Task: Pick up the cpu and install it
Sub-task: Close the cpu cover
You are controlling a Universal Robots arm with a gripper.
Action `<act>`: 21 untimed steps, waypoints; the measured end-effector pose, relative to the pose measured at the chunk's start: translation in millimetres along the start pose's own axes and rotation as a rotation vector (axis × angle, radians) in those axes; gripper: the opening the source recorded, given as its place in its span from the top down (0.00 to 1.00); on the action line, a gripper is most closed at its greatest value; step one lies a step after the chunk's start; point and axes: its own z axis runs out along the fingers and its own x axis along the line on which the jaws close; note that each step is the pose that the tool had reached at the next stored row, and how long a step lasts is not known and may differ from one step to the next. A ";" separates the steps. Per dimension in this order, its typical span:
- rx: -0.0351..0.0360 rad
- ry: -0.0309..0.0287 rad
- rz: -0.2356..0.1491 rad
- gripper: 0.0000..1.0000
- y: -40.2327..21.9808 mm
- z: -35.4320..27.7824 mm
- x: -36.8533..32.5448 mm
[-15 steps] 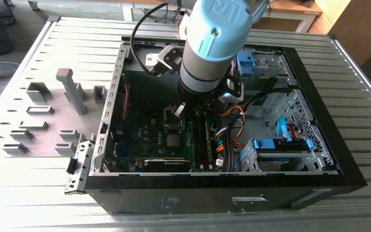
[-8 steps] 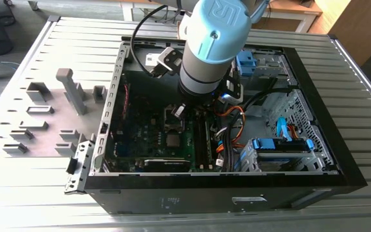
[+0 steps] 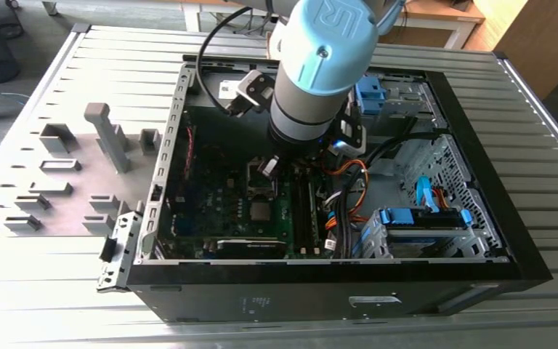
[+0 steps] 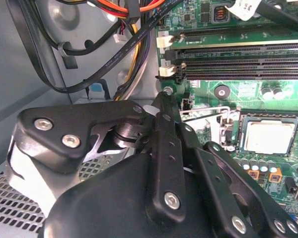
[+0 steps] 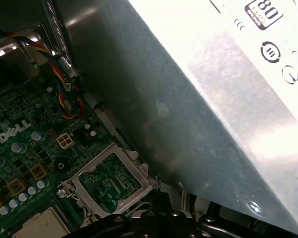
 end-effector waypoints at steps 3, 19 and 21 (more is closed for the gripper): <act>0.0000 0.0002 0.000 0.89 0.1 -0.7 -0.1; 0.0001 0.0002 0.000 0.89 0.7 -3.0 -0.3; 0.0001 0.0005 0.000 0.89 0.4 -1.5 0.0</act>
